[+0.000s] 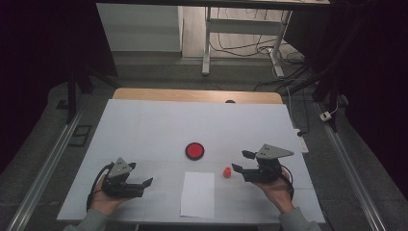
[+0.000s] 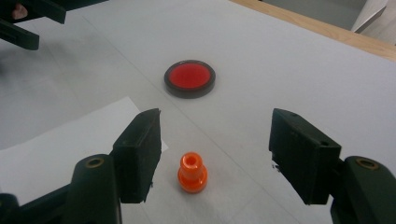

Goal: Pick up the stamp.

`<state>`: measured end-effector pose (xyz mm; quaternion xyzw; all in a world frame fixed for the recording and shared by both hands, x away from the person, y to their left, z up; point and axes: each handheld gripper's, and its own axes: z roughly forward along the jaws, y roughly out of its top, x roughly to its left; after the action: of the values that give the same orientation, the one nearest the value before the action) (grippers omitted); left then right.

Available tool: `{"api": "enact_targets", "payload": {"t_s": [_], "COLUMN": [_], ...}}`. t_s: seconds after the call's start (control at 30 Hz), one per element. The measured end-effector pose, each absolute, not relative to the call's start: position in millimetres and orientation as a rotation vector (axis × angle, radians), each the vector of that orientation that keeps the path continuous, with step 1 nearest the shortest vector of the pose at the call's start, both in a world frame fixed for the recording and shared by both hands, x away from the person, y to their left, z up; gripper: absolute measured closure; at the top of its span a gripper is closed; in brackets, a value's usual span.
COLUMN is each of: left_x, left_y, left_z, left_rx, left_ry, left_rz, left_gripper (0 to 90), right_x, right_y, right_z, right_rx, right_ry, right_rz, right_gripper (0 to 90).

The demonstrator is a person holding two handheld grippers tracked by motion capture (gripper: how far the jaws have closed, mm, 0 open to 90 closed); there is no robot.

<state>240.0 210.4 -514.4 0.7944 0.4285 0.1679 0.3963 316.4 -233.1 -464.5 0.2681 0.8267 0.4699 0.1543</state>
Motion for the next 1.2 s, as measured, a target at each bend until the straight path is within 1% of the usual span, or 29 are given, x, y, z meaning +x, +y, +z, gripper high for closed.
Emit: {"api": "enact_targets", "payload": {"t_s": [0.3,0.7,0.93,1.03,1.2], "left_x": [240,240,240,240,240], "left_y": [211,211,211,212,212], "left_z": [-514,-514,-515,-514,-515], "left_rx": [2.010,2.006,2.008,2.001,2.006], "left_ry": [1.091,1.085,1.085,1.086,1.084], "left_rz": [0.442,0.447,0.446,0.436,0.438], "left_gripper": [15.2,15.7,15.7,15.7,15.3], "right_x": [324,327,326,326,326], "right_y": [-214,-204,-203,-204,-203], "right_z": [-479,-496,-499,-500,-506], "right_rx": [0.749,0.738,0.736,0.737,0.724], "right_ry": [2.434,2.488,2.498,2.502,2.518], "right_rz": [1.316,1.215,1.191,1.178,1.140], "right_gripper": [34.9,35.4,36.4,37.5,42.7]}}
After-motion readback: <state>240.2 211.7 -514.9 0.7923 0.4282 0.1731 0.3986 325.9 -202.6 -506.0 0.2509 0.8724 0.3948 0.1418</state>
